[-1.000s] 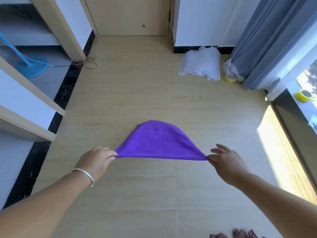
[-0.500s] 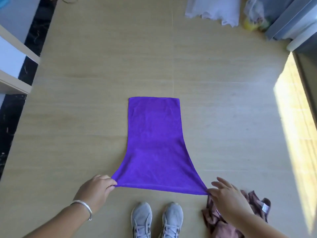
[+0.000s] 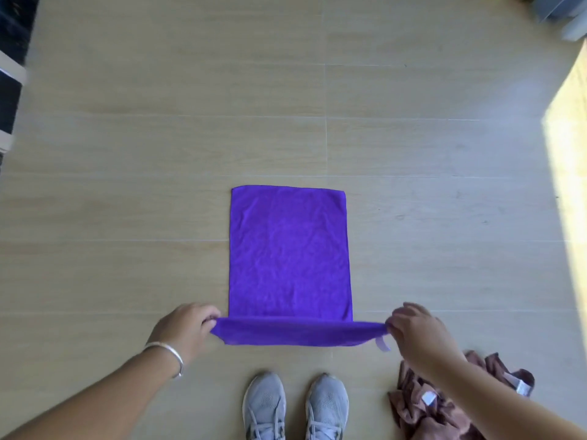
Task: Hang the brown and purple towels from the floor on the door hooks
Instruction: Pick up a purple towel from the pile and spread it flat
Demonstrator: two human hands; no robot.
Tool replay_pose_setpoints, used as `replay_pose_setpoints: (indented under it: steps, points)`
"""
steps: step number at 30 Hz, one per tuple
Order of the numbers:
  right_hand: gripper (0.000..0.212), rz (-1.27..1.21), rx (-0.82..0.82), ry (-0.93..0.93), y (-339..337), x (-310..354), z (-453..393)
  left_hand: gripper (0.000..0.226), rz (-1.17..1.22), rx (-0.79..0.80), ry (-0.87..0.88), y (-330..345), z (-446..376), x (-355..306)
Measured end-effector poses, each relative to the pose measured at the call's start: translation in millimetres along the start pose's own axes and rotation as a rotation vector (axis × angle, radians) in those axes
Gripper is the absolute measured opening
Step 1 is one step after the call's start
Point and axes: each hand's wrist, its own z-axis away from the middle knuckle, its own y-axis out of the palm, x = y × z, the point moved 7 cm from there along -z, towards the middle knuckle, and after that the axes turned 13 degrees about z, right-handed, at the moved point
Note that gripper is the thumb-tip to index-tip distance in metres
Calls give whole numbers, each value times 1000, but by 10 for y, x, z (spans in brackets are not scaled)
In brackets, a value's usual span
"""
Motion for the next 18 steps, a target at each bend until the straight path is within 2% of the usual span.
replay_pose_setpoints:
  steps: [5, 11, 15, 18]
  points:
    - [20, -100, -145, 148, -605, -257, -1021, 22, 108, -115, -18, -527, -967, -140]
    - [27, -192, -201, 303, -927, -428, -2387, 20, 147, -264, -15, -856, -2262, -234]
    - [46, -352, -297, 426, -582, -371, -2846, 50, 147, -464, -55, -674, -2772, -85]
    - [52, -228, -290, 298, 16, 45, -2785, 64, 103, -457, -6, -51, -2599, 54]
